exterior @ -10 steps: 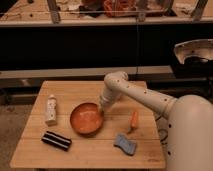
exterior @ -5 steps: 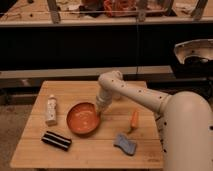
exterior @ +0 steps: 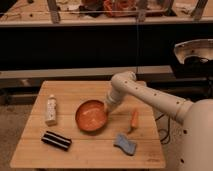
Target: Drag the ceramic bowl in a circle
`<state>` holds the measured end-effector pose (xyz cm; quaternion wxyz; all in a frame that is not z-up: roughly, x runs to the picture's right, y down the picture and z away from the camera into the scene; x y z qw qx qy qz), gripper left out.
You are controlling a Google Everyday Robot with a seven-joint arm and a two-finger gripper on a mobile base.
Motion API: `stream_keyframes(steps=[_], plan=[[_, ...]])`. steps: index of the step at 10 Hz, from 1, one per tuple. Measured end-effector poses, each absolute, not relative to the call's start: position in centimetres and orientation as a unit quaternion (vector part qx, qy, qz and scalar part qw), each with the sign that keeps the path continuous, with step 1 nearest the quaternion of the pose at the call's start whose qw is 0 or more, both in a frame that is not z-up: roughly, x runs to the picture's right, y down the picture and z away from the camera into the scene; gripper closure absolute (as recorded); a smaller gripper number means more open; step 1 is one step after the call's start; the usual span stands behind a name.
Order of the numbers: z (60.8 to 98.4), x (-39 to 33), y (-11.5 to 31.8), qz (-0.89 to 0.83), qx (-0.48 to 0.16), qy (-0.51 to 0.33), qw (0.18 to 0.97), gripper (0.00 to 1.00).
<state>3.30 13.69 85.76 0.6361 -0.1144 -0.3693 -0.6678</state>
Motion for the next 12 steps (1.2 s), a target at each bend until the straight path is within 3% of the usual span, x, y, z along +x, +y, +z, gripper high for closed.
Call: stream_keyframes(steps=[3,8,10,12], plan=[[83.6,5.7,15.6,-0.649,-0.130,-0.354,0.660,1.00],[82.4,1.3,20.9,-0.664,-0.141,-0.380,0.628,1.00],[82.3,0.8,19.6,-0.668,-0.134,-0.377,0.627,1.00],[83.0,-0.3,15.7,-0.674,-0.119,-0.374,0.626,1.00]])
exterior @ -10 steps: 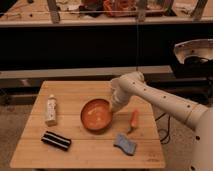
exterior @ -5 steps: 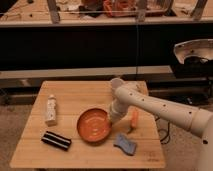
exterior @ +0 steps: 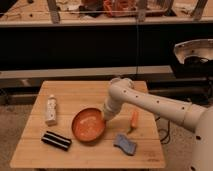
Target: Drag the ceramic bowl in a circle
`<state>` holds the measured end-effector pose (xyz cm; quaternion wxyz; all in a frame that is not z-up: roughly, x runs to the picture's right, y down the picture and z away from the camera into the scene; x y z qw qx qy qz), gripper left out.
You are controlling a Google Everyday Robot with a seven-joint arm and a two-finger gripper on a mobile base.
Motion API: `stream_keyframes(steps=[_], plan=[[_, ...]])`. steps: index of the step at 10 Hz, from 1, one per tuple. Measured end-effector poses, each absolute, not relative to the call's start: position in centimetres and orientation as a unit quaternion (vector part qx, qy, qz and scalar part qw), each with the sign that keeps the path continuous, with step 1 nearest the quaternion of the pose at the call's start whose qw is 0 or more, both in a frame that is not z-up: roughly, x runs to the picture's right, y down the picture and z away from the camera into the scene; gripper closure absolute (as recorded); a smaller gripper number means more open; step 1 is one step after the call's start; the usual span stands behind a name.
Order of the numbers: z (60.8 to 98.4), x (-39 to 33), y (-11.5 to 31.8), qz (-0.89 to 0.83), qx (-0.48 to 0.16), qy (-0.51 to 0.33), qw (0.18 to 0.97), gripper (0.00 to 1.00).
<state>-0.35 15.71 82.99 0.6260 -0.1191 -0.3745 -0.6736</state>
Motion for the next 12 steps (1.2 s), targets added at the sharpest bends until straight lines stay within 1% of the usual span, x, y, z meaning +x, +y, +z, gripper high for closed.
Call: stream_keyframes(steps=[2,3,4,6,8,9,12], plan=[[84.4,-0.6,13.4,-0.675,-0.117,-0.373,0.626,1.00],[85.8,-0.7,11.9,-0.675,-0.114,-0.371,0.628,1.00],[86.3,-0.3,10.7,-0.674,-0.110,-0.366,0.632,1.00],[86.4,0.9,9.8,-0.669,-0.110,-0.360,0.641,1.00],[85.5,2.5,10.4,-0.665,-0.114,-0.357,0.646,1.00],[84.4,3.4,11.4,-0.661,-0.116,-0.357,0.650,1.00],[80.5,5.0,16.2,-0.654,-0.121,-0.367,0.650,1.00]])
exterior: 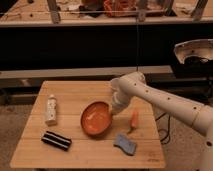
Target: Drag the ceramic bowl in a circle
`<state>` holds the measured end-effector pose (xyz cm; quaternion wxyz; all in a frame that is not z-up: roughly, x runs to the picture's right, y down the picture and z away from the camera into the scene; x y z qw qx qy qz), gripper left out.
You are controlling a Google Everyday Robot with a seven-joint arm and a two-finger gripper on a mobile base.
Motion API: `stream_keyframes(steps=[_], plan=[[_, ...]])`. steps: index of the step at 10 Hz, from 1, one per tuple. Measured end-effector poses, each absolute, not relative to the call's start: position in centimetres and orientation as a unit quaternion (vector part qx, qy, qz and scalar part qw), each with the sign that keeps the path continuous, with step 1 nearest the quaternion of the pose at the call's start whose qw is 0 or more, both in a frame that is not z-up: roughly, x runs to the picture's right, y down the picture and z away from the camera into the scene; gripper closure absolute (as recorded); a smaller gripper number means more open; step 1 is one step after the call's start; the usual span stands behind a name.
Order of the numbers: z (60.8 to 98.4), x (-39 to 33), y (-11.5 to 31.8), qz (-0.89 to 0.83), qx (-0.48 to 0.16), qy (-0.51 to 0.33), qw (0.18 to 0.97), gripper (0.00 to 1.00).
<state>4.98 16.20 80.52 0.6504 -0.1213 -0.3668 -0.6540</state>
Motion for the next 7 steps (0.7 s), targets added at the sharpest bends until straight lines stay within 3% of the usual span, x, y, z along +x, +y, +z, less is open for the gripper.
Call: stream_keyframes(steps=[3,7], plan=[[77.9,4.6,21.0,-0.653,-0.120,-0.386,0.641,1.00],[78.6,1.9,20.9,-0.661,-0.106,-0.399,0.626,1.00]])
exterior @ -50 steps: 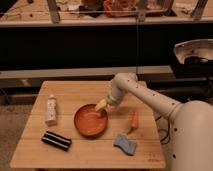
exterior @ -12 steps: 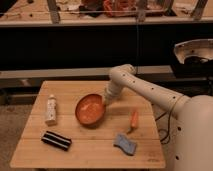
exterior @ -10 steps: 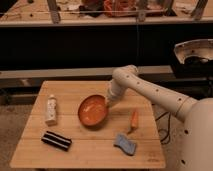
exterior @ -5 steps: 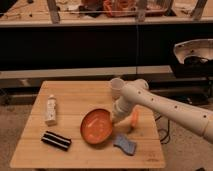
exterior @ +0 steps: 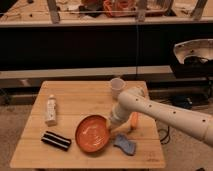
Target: Drag the ceramic bowl in a circle
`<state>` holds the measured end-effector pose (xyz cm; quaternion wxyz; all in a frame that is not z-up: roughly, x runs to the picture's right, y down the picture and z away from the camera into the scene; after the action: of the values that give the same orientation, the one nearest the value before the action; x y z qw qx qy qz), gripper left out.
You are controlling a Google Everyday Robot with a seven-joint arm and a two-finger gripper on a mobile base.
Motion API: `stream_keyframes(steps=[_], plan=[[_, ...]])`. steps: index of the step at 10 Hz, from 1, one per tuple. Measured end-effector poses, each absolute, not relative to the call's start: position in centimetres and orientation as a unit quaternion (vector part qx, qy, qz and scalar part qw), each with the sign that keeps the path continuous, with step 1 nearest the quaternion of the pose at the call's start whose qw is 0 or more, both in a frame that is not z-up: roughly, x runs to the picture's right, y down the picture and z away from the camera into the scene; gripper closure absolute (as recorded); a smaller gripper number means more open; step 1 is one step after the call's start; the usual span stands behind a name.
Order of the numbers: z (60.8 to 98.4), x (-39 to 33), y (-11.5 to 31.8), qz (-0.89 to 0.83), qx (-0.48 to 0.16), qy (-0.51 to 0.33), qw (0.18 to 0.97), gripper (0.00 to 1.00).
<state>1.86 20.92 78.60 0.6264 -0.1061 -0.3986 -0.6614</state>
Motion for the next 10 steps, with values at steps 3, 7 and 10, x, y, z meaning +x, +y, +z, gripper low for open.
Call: stream_keyframes(steps=[3,7,10], plan=[[82.0,-1.1,17.5,-0.671,-0.092,-0.405,0.614,1.00],[84.7,-5.4,14.9,-0.693,-0.090,-0.410,0.586,1.00],[85.5,-6.1,12.7,-0.695,-0.084,-0.405,0.588,1.00]])
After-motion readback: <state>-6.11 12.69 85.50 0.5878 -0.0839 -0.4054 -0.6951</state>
